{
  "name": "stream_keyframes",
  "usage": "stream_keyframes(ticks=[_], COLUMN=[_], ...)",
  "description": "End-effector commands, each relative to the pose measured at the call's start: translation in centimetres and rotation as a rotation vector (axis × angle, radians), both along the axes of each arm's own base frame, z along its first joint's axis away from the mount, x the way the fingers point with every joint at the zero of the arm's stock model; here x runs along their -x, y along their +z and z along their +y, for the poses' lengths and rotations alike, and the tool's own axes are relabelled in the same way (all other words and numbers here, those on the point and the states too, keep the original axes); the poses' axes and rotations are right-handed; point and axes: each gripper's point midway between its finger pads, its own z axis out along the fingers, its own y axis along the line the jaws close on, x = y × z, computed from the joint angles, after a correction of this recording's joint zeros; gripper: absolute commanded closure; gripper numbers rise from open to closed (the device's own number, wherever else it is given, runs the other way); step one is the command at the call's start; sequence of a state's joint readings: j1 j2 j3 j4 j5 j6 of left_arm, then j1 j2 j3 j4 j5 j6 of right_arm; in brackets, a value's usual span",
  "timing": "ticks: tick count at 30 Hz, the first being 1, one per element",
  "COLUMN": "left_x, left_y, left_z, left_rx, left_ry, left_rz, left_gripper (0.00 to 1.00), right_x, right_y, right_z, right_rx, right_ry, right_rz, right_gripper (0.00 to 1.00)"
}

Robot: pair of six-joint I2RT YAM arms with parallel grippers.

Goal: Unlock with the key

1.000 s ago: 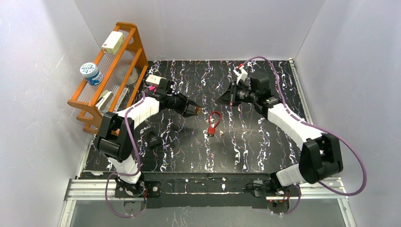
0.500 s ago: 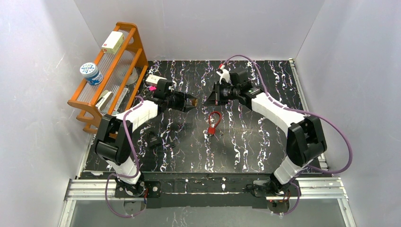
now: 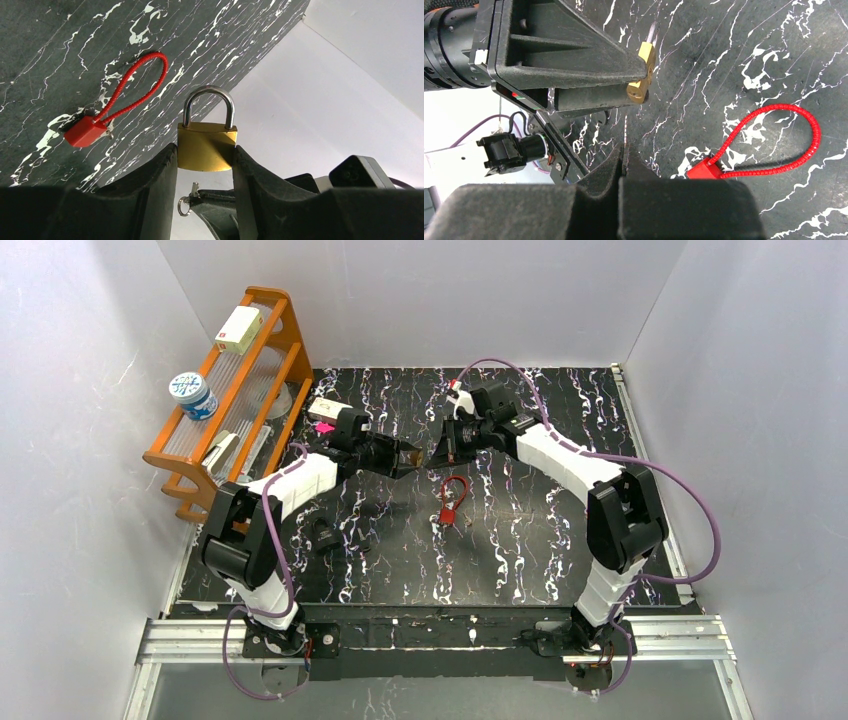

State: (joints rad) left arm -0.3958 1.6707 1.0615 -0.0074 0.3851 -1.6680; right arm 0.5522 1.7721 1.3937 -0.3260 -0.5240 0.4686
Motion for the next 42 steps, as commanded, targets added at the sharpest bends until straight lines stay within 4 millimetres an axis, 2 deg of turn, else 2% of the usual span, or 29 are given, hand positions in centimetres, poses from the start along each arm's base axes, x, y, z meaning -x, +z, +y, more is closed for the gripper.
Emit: stream_keyframes(ticks=[1,9,16,33,42], left_x=[-0.1,-0.3,-0.2,-0.5,-0.3], left_y=[3.2,3.5,3.5,4.0,3.9], left_z=[-0.3,-0.6,-0.6,-0.7,-0.5], left_rx=[0.018,0.015,0.016,0.004,-0.001], left_ry=[-0.026,-0.047,-0.050,-0.067,-0.068], left_rz=[-0.080,-0.089,-0.088,-0.116,-0.112], left_gripper=[0.92,0.92,0.92,0.92,0.93], right_x=[-0.7,-1.0,-1.4,-2.1,-2.4], right_y=[1.9,1.7,2.7,2.3,2.8], right_z=[0.3,0.5,1.0,1.4,1.4], right_rx=[-0.007,-0.006,-0.041,-0.041,-0.051], right_ry=[0.005,-0.008,-0.003,-0.014,-0.028], right_rz=[-0.049,-0.049,-0.068,-0.067,-0.077], right_gripper=[0.99,0.99,0.99,0.99,0.99])
